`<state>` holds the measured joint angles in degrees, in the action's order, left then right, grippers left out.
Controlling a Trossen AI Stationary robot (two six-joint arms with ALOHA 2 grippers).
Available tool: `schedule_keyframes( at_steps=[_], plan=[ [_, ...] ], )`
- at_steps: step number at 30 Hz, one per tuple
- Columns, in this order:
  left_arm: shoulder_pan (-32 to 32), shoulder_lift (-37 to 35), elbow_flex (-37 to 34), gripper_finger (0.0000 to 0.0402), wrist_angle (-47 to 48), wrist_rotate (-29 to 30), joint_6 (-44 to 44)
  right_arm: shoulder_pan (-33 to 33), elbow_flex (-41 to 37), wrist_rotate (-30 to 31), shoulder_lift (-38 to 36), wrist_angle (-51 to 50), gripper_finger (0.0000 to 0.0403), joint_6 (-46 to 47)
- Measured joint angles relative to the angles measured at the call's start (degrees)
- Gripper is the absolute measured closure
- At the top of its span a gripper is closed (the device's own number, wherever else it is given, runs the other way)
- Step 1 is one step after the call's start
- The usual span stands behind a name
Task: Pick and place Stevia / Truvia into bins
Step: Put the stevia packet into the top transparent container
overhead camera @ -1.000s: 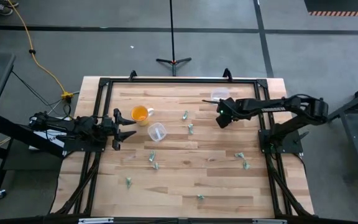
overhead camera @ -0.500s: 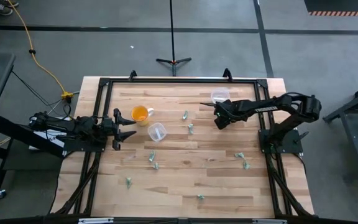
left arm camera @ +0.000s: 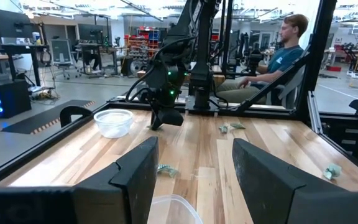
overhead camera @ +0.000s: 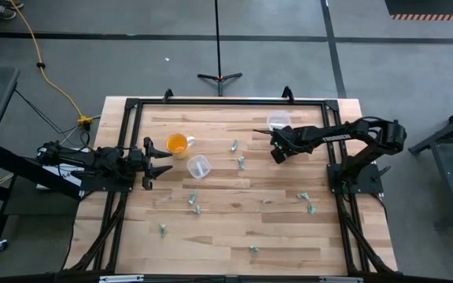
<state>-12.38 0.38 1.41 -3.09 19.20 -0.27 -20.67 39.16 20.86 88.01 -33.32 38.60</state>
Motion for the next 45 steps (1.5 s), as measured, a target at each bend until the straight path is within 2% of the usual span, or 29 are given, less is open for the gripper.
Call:
schedule_keyframes(
  at_steps=[3,7,13,17,23,29,32,36,43,45],
  plan=[
    [0.00,0.00,0.01,0.0160,-0.02,0.00,0.00,-0.01,0.17,-2.70,-0.09,1.41,0.0393,-0.28],
    [0.00,0.00,0.00,0.0160,-0.22,-0.01,0.00,0.04,2.67,-4.39,-0.26,4.75,0.0392,-3.09],
    [0.00,0.00,0.00,0.0160,-0.24,-0.18,0.00,0.04,9.37,-3.46,-0.26,4.71,0.0399,-8.37],
    [0.00,0.00,0.00,0.0160,-0.24,-0.18,0.00,-0.52,13.99,-0.33,-0.26,3.33,0.0397,-11.64],
    [0.00,0.00,0.00,0.0160,-0.22,-0.18,0.00,-4.49,18.80,1.94,-0.33,0.58,0.0398,-16.93],
    [0.00,0.00,0.00,0.0160,-0.20,-0.15,0.00,-11.20,19.00,-3.26,-0.33,-0.98,0.0399,-22.02],
    [0.00,0.00,0.00,0.0160,-0.20,-0.15,0.00,-13.75,18.75,-6.54,-0.33,-1.04,0.0391,-22.18],
    [0.00,0.02,0.00,0.0160,-0.20,-0.13,0.00,-14.97,18.75,-7.43,-0.35,-0.84,0.0371,-23.19],
    [0.01,0.00,0.00,0.0160,-0.20,-0.11,0.00,-13.93,18.75,-7.96,-0.33,1.00,0.0304,-23.63],
    [0.00,0.02,0.00,0.0160,-0.20,-0.08,0.00,-12.88,18.75,-10.61,-0.33,4.29,0.0286,-24.01]
  ],
)
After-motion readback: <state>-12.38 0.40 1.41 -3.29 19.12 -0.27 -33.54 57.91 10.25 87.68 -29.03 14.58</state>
